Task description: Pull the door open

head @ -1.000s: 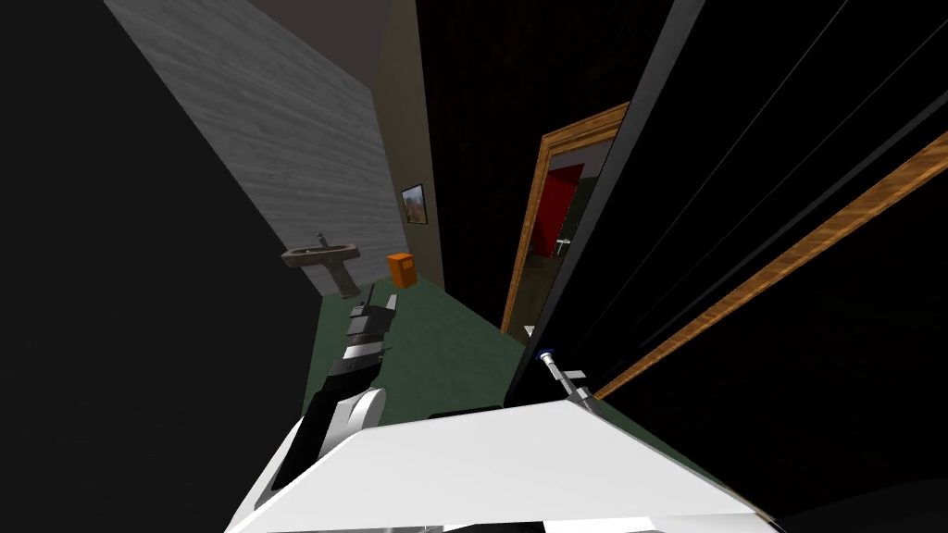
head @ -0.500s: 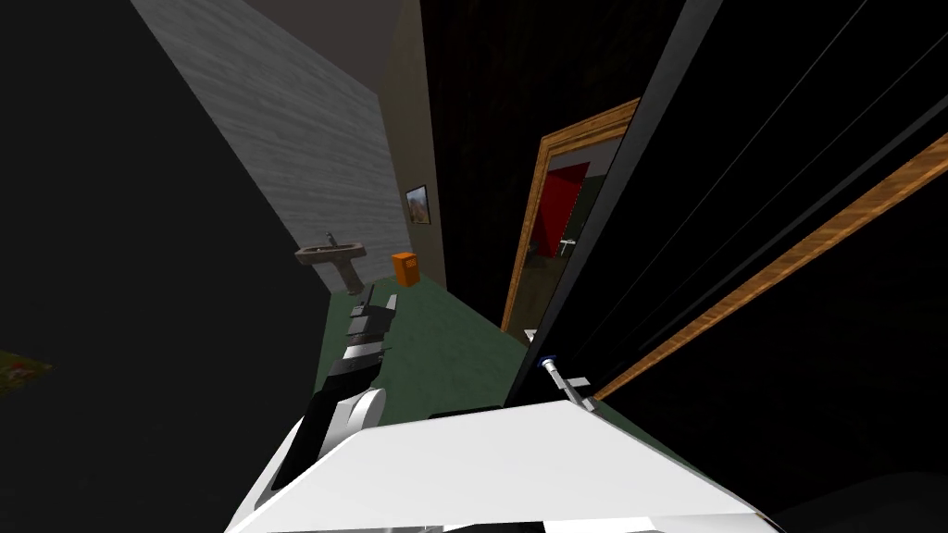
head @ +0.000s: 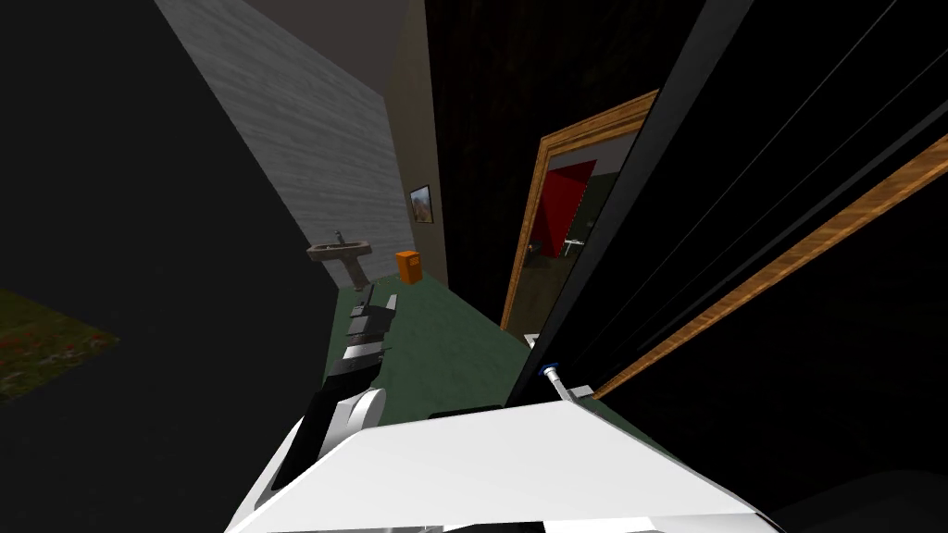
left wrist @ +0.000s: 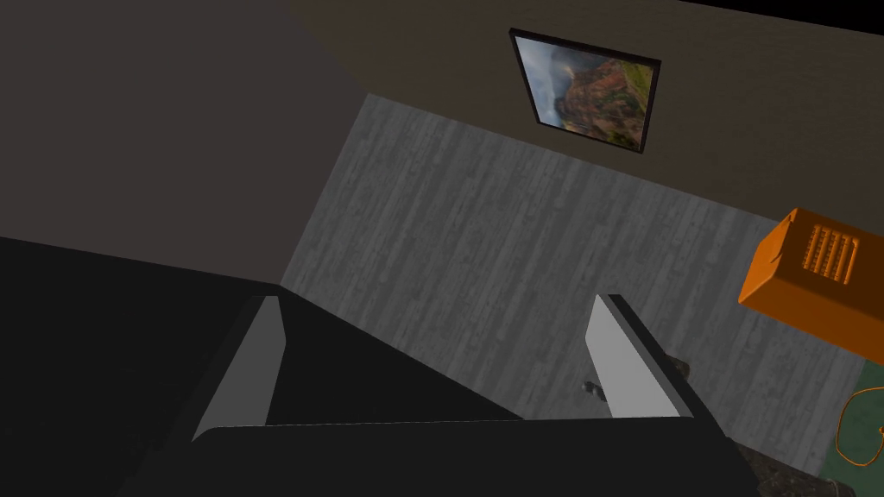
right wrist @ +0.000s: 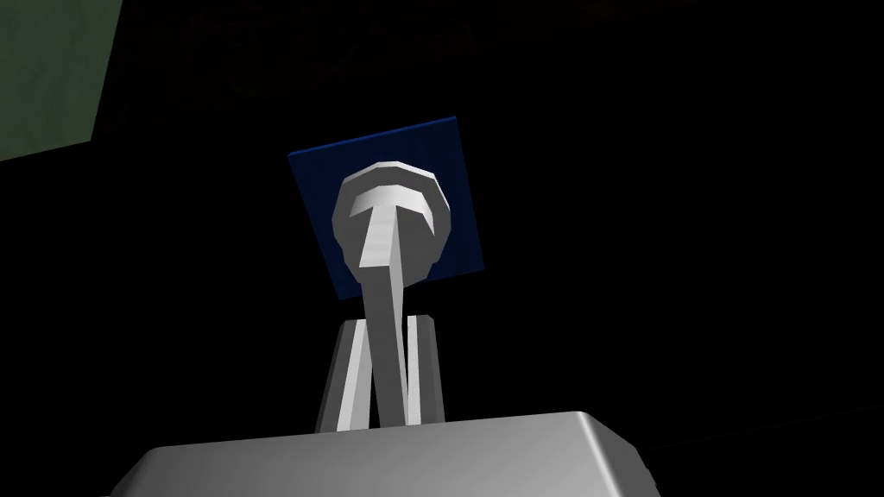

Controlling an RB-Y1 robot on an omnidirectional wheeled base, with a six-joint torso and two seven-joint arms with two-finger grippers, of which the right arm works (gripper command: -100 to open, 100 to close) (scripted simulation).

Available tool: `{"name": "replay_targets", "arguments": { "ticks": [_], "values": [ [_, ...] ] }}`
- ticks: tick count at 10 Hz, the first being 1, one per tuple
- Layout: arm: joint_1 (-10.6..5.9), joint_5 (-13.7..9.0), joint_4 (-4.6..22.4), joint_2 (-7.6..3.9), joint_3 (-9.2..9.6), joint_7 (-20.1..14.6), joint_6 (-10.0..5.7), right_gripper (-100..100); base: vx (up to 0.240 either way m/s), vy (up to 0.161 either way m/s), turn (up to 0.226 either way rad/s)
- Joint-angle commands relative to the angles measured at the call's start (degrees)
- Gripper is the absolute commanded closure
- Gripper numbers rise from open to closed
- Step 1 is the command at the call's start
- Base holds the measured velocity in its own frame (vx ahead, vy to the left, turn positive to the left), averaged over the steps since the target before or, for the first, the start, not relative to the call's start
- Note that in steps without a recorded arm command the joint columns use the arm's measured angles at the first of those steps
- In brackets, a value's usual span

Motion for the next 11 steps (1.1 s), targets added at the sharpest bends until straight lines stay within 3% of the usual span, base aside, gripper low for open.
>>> {"name": "replay_targets", "arguments": {
  "ticks": [1, 3, 6, 11],
  "values": [
    [0.0, 0.0, 0.0, 0.0, 0.0, 0.0, 0.0, 100, -0.045, -0.007, 0.02],
    [0.59, 0.5, -0.6, -0.06, 0.71, 0.5, -0.33, 100, -0.025, -0.055, 0.227],
    [1.6, 1.31, -0.74, -0.42, 2.03, 1.11, -2.18, 100, -0.088, -0.063, 0.22],
    [2.08, 1.69, -0.82, -0.63, 2.67, 1.37, -3.08, 100, -0.166, -0.013, 0.005]
  ]
}}
